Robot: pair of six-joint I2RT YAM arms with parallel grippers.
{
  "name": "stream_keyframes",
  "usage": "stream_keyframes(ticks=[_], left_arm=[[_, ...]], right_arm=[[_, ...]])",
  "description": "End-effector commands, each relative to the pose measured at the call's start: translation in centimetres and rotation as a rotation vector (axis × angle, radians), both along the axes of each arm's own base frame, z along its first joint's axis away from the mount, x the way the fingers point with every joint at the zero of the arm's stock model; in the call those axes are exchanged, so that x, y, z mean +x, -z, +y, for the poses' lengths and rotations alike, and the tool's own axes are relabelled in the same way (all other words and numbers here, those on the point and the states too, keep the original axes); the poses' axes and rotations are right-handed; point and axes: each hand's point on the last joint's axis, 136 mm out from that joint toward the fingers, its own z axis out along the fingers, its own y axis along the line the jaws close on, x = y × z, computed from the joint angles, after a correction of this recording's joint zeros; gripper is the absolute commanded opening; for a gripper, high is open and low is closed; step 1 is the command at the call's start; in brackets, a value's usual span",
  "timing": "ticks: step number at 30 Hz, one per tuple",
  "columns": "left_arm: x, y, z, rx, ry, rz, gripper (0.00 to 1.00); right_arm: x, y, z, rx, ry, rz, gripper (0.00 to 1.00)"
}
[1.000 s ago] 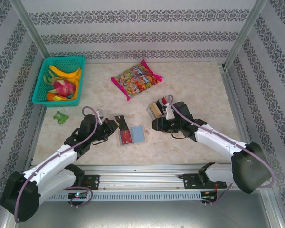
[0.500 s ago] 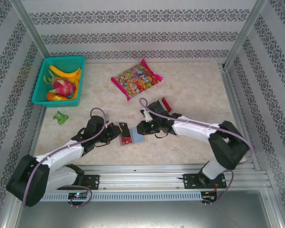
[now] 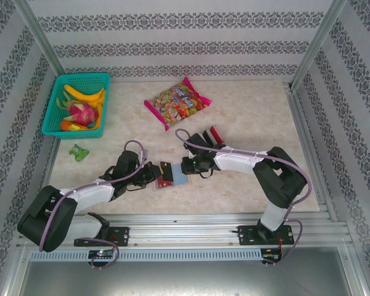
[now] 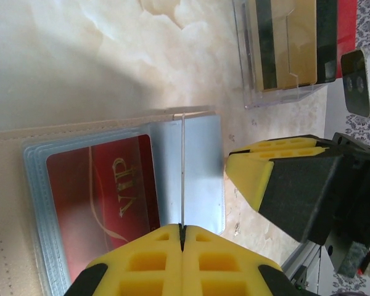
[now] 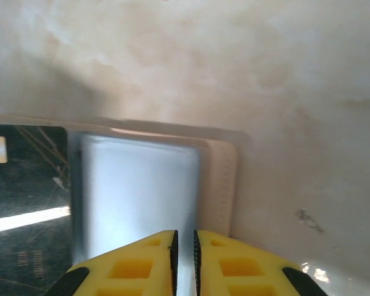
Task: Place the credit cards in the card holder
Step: Insert the credit card into the card slot.
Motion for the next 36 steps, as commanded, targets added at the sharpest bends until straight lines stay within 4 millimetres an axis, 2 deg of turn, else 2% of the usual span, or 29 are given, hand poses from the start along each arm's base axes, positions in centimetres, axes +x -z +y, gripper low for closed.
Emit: stream_keyframes(ticks=[1, 9, 22, 29, 36], left_arm=[[0.8, -1.1, -0.3, -0.01, 0.021, -0.065, 0.0], [0.2, 0.4, 0.0, 0.006, 0.007, -0.034, 0.0], [-0.3, 2.6, -0.2, 0.048, -0.003, 0.026, 0.0], [-0.3, 2.5, -1.3, 0.044, 0.033, 0.028, 0.0], [-1.4, 2.6, -1.8, 0.059, 0.084, 0.044, 0.0]], right_arm=[[-0.6, 1.4, -1.3, -0.051, 0.023, 0.03, 0.2], [-1.2, 2.9, -2.1, -0.083, 0.028, 0.056, 0.19], [-1.8, 3.9, -2.6, -0.095, 0.033, 0.079, 0.19], [-1.9, 4.1, -2.1, -0.076, 0.031, 0.094, 0.19], [-1.8, 4.1, -2.0, -0.073, 0.033, 0.095, 0.19]])
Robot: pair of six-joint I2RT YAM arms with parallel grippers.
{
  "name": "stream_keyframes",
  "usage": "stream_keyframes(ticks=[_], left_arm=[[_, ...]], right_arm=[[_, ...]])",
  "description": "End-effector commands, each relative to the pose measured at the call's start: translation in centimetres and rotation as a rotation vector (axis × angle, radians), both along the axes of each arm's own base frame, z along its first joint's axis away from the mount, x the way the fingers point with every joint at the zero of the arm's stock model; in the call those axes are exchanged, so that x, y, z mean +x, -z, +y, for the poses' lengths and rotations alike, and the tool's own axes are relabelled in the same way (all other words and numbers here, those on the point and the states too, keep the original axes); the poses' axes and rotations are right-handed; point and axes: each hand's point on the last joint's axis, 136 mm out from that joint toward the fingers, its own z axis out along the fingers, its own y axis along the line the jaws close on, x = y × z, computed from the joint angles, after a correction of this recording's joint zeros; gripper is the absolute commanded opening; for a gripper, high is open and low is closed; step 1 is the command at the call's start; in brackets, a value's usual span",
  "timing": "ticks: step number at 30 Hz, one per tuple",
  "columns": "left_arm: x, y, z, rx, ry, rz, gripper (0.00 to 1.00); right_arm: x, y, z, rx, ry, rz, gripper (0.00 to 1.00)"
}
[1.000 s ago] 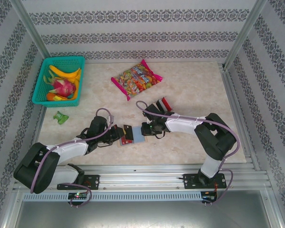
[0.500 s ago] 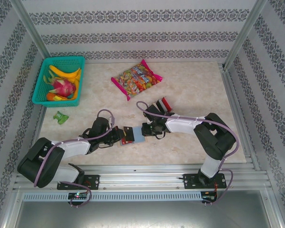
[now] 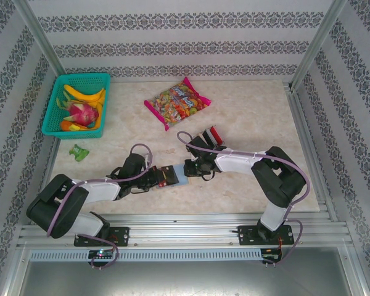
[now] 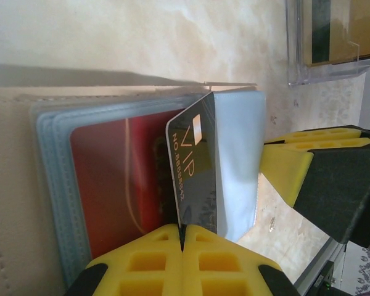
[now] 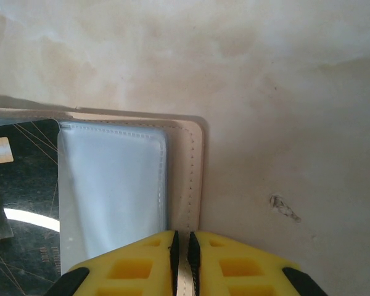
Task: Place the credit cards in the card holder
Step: Insert the credit card into the card slot.
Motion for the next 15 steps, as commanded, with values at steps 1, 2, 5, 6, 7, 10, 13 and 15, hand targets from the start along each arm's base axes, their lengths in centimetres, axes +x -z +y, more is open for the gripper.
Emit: stream_keyframes(ticks=[1, 2, 5, 6, 7, 10, 13, 15], left_arm=[[-0.7, -0.5, -0.6, 0.006, 0.049, -0.014, 0.0], [-0.8, -0.7, -0.7, 0.002, 0.061, -0.023, 0.0], [-1.2, -0.9, -0.7, 0.021, 0.093, -0.021, 0.0], [-1.4, -0.9, -0.7, 0.031, 0.103, -0.018, 0.0], [-1.6, -0.8, -0.5, 0.049, 0.114, -0.014, 0.0], [-1.9, -0.8, -0.1, 0.071, 0.12, -0.015, 0.0], [-1.6, -0.7, -0.1, 0.083, 0.114, -0.017, 0.0], [-1.1, -0.6, -0.4, 0.069, 0.106, -0.023, 0.0]], right_arm=[[-1.3, 2.6, -1.1, -0.053, 0.011, 0.071, 0.19], [-1.3, 2.6, -1.1, -0.054, 0.011, 0.07, 0.19], [-1.3, 2.7, -1.2, -0.055, 0.012, 0.072, 0.19], [-1.3, 2.7, -1.2, -0.056, 0.012, 0.072, 0.19], [-1.3, 2.7, -1.2, -0.055, 0.011, 0.071, 0.19], [-1.2, 2.6, -1.2, -0.057, 0.012, 0.07, 0.19], [-1.3, 2.6, -1.2, -0.056, 0.007, 0.07, 0.19], [-1.2, 2.6, -1.1, -0.055, 0.009, 0.072, 0.19]])
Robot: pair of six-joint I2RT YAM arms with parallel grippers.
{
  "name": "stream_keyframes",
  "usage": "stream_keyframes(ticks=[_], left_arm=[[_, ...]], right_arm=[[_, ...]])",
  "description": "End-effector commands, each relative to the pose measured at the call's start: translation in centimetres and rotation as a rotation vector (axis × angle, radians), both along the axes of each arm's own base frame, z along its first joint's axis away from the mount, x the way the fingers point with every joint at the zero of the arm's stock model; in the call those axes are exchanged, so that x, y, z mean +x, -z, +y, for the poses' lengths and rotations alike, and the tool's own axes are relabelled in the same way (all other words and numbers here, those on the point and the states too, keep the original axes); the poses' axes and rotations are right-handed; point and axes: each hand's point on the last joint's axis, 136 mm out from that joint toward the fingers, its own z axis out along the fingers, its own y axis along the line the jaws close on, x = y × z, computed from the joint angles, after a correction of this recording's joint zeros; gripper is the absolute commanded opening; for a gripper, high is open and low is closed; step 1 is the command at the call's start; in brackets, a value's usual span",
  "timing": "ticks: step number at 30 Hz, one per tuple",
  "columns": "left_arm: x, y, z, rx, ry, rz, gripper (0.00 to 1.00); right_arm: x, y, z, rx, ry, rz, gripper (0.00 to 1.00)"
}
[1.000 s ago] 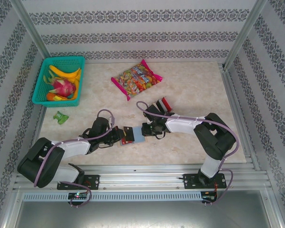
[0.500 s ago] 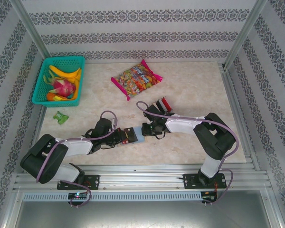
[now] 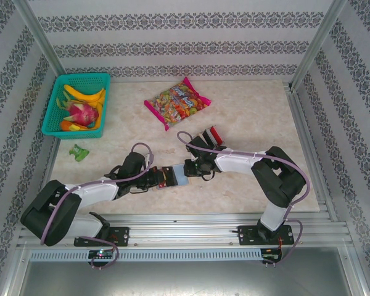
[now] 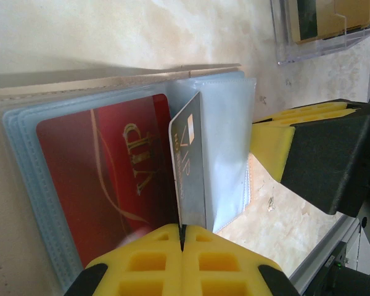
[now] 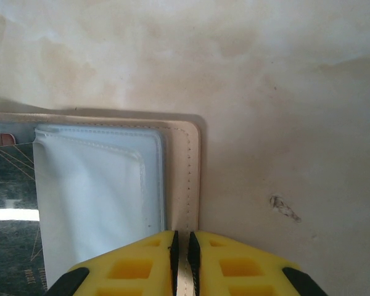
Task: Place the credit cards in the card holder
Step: Insert the credit card into the card slot, then pick up the credit card from the storage box.
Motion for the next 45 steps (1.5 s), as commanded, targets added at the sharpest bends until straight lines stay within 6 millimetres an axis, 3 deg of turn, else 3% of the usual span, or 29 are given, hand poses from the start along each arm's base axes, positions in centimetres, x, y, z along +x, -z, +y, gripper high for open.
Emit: stream_keyframes(ticks=[1, 12, 22, 26, 31, 38, 42, 45], left_arm=[[0.0, 0.4, -0.8, 0.01, 0.04, 0.0, 0.0], [2.4, 0.0, -3.2, -0.048, 0.063, -0.012, 0.01], [2.1, 0.3, -5.0, -0.038, 0.119, 0.011, 0.12], [2.2, 0.4, -4.7, -0.015, 0.098, 0.021, 0.16], [1.8, 0.4, -2.2, 0.084, 0.014, 0.029, 0.31], [2.6, -3.5, -0.2, 0.138, -0.069, -0.081, 0.52], [4.7, -5.7, -0.7, 0.145, -0.089, -0.114, 0.59], [7.1, -6.1, -1.9, 0.129, -0.105, -0.093, 0.6]], right_arm=[[-1.2, 2.6, -1.0, -0.053, 0.006, 0.07, 0.19], [-1.3, 2.3, -0.7, -0.028, 0.01, 0.076, 0.19], [-1.2, 1.9, -0.4, -0.004, 0.023, 0.076, 0.19], [-1.1, 1.5, -0.6, -0.007, 0.029, 0.065, 0.19], [-0.1, -1.4, -1.0, 0.015, 0.036, 0.011, 0.21], [2.9, -9.3, -3.7, -0.008, 0.035, -0.184, 0.32], [5.8, -10.8, -7.4, -0.214, 0.031, -0.274, 0.33], [7.6, -10.8, -8.1, -0.308, -0.009, -0.297, 0.33]])
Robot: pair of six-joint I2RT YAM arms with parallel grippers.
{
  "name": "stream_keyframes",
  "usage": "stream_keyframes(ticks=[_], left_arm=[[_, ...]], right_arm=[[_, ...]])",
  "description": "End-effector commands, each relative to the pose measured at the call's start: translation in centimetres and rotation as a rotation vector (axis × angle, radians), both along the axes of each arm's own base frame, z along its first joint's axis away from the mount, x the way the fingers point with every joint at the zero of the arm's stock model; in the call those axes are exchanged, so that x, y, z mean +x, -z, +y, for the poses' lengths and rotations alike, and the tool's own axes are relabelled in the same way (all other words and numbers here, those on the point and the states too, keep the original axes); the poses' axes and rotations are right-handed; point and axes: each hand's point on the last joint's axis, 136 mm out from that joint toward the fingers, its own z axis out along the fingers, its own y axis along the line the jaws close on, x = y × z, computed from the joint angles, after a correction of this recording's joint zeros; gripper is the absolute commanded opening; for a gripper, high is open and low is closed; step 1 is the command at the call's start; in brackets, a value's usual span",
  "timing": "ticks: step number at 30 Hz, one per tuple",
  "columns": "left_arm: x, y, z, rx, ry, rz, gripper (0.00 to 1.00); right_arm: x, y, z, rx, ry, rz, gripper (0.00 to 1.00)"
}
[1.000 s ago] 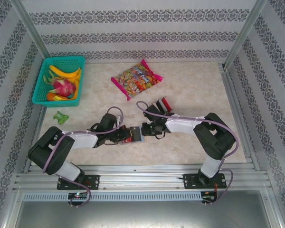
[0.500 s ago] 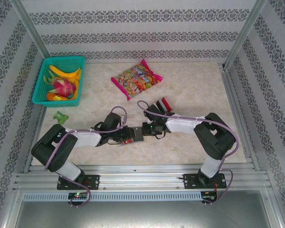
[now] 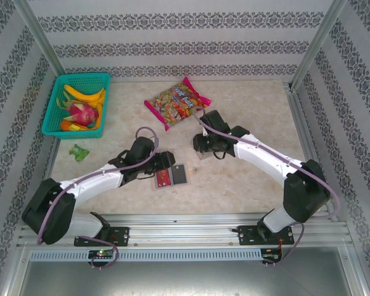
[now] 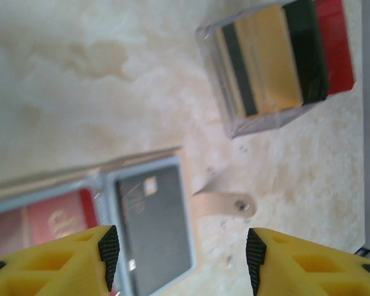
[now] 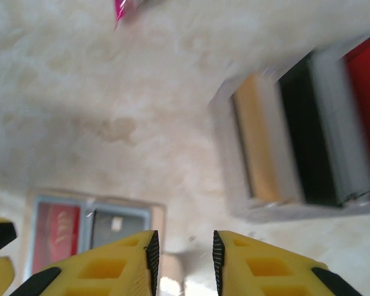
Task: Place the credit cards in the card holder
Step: Pick up the credit card from the storage box.
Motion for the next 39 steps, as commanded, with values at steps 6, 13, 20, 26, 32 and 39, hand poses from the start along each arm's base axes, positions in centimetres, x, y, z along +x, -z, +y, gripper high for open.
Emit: stream_keyframes(ticks=[6, 13, 20, 26, 32, 39], left_arm=[[6.1, 1.0, -2.8, -0.087, -0.085, 0.087, 0.62], [8.7, 2.8, -3.9, -0.147, -0.152, 0.155, 0.62], [9.1, 3.5, -3.4, -0.154, -0.181, 0.174, 0.62], [9.2, 3.6, -3.3, -0.152, -0.186, 0.175, 0.62], [9.1, 3.7, -3.2, -0.153, -0.191, 0.179, 0.63], [9.1, 3.6, -3.2, -0.154, -0.187, 0.177, 0.63]], right_arm=[[2.4, 3.1, -2.8, -0.351, -0.087, 0.006, 0.34], [3.7, 5.0, -2.2, -0.424, -0.137, 0.012, 0.33], [4.5, 6.2, -1.9, -0.524, -0.171, 0.008, 0.34], [4.9, 7.5, -2.2, -0.648, -0.192, -0.011, 0.34], [5.2, 7.6, -2.7, -0.727, -0.179, -0.047, 0.31], [5.3, 6.2, -2.8, -0.716, -0.161, -0.092, 0.23]])
